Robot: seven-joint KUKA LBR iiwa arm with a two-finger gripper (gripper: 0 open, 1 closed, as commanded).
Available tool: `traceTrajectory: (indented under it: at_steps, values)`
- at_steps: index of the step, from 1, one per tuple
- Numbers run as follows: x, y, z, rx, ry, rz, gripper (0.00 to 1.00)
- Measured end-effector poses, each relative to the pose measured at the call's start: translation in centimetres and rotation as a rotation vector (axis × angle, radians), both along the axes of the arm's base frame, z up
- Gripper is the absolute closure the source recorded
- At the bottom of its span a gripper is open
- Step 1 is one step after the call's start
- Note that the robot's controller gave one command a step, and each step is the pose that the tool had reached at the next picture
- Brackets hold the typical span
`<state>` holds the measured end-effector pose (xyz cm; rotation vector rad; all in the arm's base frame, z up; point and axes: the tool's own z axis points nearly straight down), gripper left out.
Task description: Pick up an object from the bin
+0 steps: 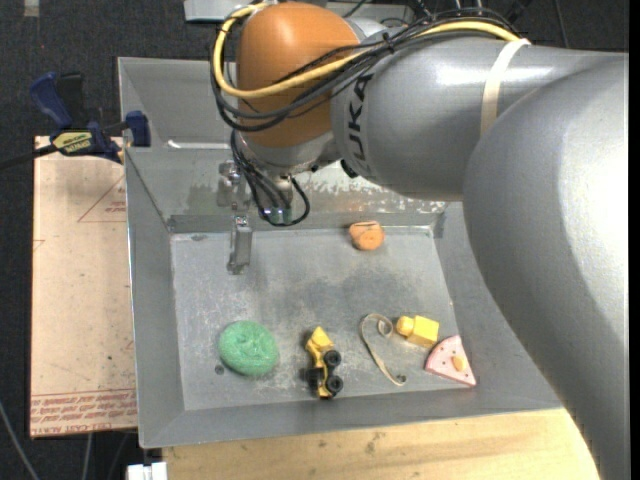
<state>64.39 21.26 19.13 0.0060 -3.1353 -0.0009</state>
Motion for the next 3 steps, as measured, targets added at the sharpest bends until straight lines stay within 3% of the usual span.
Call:
traceTrajectory:
  at_steps: [1, 2, 3]
  values:
    - [0.2, -0.1, 0.6, 0.002, -0.008, -0.003, 0.0]
    - [-2.6, -1.5, -4.2, 0.001, -0.01, 0.15, 0.0]
    - [-7.9, -4.2, -5.5, 0.002, -0.007, 0.422, 0.0]
